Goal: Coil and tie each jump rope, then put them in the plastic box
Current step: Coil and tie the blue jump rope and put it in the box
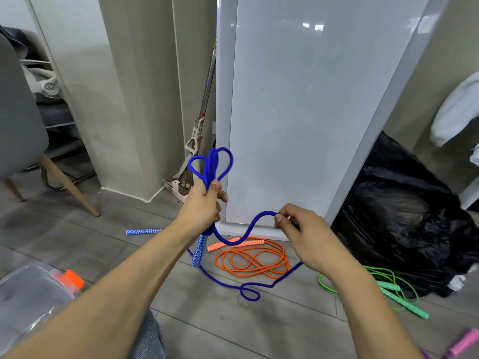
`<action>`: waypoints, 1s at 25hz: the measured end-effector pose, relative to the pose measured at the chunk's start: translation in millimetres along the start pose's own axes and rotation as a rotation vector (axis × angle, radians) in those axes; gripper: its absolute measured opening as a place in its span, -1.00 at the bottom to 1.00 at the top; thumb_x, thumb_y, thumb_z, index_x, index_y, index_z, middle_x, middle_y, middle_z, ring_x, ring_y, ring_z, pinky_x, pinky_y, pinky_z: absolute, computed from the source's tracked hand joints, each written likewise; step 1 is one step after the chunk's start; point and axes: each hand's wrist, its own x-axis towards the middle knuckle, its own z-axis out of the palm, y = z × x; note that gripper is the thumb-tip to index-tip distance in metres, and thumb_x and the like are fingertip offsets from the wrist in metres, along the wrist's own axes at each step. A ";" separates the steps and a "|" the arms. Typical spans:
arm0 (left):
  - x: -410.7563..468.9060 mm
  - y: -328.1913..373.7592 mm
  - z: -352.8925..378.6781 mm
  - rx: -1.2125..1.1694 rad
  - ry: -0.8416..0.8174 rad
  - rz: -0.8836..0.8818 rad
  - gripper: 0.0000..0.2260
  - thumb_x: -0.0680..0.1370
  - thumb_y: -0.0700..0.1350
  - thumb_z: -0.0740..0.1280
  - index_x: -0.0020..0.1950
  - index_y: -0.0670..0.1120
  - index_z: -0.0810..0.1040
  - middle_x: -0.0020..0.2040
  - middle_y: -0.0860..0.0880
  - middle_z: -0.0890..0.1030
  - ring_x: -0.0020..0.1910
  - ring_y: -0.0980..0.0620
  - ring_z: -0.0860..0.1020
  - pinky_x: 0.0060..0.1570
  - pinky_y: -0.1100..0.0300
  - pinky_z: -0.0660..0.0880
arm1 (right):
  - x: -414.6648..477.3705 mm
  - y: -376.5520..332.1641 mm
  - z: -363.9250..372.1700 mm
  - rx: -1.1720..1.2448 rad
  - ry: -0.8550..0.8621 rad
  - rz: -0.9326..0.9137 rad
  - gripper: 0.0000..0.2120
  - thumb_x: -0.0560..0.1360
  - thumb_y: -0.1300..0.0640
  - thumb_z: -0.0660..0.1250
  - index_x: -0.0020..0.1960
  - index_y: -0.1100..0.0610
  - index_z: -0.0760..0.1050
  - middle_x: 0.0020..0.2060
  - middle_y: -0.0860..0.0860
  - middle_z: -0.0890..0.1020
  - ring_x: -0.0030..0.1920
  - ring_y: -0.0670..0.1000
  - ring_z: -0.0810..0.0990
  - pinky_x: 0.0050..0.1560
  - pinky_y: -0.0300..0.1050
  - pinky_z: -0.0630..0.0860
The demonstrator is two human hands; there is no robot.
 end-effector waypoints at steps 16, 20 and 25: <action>-41.7 6.0 34.2 0.090 -0.459 -0.047 -0.78 0.69 -0.03 0.17 0.01 -0.14 0.50 -0.33 -0.01 0.49 -0.41 0.06 0.43 -0.37 0.22 0.45 | 2.3 -10.3 25.2 0.007 0.256 0.055 -0.81 0.63 -0.08 0.21 -0.01 -0.02 0.52 -0.31 -0.12 0.55 -0.24 -0.01 0.53 -0.27 -0.10 0.37; -40.3 3.7 31.5 0.055 -0.504 -0.058 -0.80 0.69 -0.04 0.17 0.00 -0.16 0.43 -0.40 0.03 0.45 -0.35 -0.02 0.59 -0.28 0.17 0.55 | 2.9 -10.4 24.8 -0.011 0.262 0.085 -0.78 0.61 -0.12 0.24 -0.02 0.00 0.55 -0.32 -0.13 0.54 -0.26 -0.05 0.52 -0.31 -0.15 0.35; -38.8 4.0 29.6 0.034 -0.552 -0.136 -0.80 0.68 -0.02 0.19 -0.01 -0.15 0.41 -0.39 0.04 0.35 -0.48 0.08 0.32 -0.43 0.18 0.43 | 1.9 -11.3 19.8 0.006 0.257 0.098 -0.78 0.58 -0.14 0.29 -0.06 0.00 0.54 -0.34 -0.13 0.54 -0.29 -0.12 0.51 -0.33 -0.19 0.34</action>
